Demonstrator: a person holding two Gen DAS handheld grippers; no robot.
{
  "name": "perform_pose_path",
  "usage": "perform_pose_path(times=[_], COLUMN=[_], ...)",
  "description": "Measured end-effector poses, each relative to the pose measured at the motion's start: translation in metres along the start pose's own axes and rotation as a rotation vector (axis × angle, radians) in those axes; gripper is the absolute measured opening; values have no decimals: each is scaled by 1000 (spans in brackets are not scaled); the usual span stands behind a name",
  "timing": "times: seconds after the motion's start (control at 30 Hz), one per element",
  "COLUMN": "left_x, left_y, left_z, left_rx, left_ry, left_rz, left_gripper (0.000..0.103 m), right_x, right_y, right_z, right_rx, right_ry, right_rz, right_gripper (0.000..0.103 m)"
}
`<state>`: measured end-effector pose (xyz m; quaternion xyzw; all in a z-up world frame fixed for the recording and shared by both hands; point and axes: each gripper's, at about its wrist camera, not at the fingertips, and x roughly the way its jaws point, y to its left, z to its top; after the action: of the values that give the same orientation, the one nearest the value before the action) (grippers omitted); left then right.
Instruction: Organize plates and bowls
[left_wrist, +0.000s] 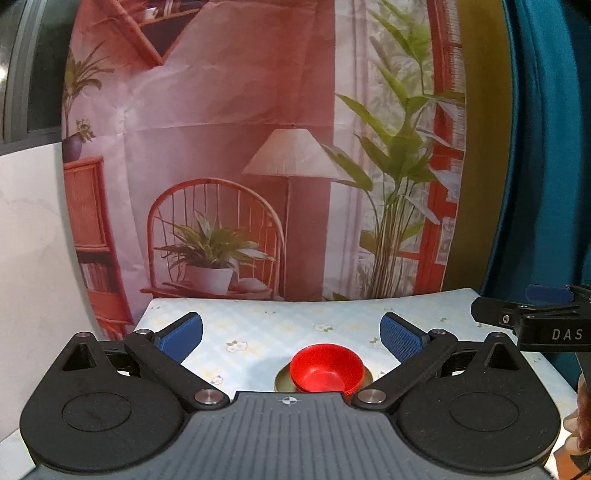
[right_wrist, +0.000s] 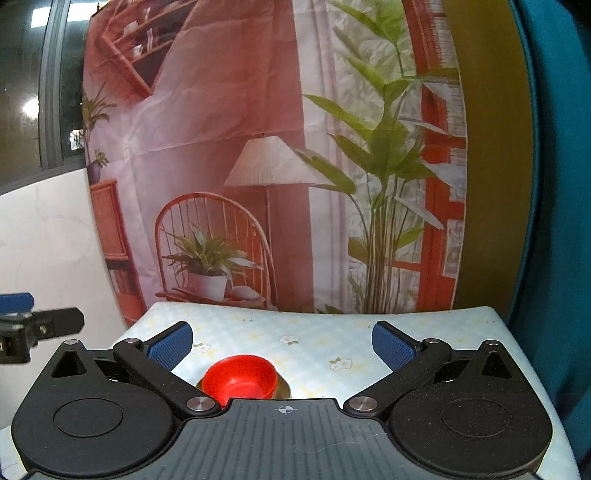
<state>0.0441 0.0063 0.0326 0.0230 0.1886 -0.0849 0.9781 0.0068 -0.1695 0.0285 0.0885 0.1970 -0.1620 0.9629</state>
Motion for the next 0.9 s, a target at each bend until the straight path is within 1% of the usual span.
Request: perform_pose_path(times=[0.13, 0.37, 0.6, 0.9], left_x=[-1, -5, -12, -15], left_y=[0, 4, 4, 4], left_z=[1, 4, 8, 10], left_rx=[10, -2, -5, -13], left_ry=[-15, -26, -73, -87], left_rz=[8, 24, 61, 83], left_gripper=[103, 103, 103, 103], right_x=[-3, -6, -11, -13], right_y=[1, 5, 9, 10], right_z=[0, 2, 5, 6], right_rx=[-13, -24, -28, -23], right_ry=[-5, -18, -37, -41], right_rz=[-9, -6, -8, 0], right_gripper=[103, 103, 103, 103])
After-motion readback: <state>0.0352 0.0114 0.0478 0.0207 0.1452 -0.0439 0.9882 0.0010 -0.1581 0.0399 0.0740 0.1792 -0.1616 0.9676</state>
